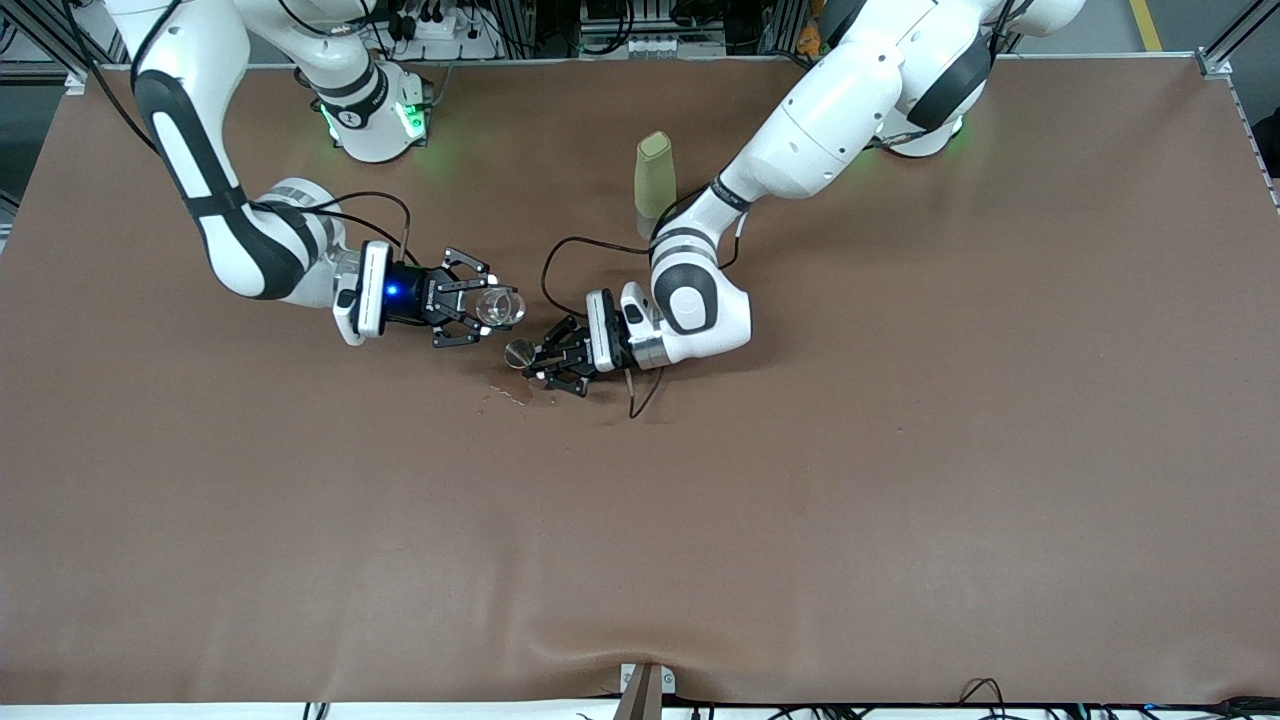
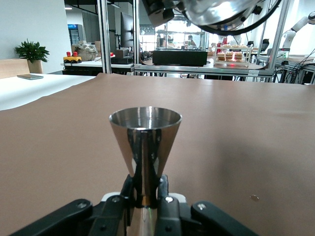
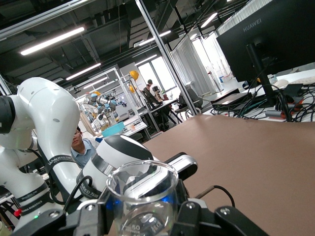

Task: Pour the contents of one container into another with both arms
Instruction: 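Tilt the glass cup with the right gripper over the jigger's mouth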

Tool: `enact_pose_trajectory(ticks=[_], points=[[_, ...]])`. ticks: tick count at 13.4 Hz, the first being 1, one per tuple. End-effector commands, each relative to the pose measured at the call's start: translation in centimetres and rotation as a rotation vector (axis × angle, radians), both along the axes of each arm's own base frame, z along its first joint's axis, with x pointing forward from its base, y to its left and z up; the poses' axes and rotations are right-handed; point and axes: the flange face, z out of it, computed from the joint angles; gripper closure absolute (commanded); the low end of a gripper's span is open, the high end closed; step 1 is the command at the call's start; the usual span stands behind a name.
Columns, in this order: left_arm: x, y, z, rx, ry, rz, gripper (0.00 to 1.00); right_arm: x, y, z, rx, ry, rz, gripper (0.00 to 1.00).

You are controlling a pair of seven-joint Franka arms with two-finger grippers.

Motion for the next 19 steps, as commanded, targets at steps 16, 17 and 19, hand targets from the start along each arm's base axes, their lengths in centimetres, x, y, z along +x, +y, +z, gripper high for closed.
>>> enact_pose_trajectory(ticks=[16,17,19], points=[[-0.3,0.1,0.0,0.012,-0.007,0.003,1.0,-1.0,1.3,0.2,0.049,0.297,-0.002,0.73],[-0.4,0.1,0.0,0.012,-0.005,0.002,1.0,-1.0,1.1,0.0,0.049,0.303,-0.005,0.74],[-0.3,0.2,0.0,0.013,-0.006,0.002,1.0,-1.0,1.1,-0.1,0.057,0.339,-0.006,0.74]])
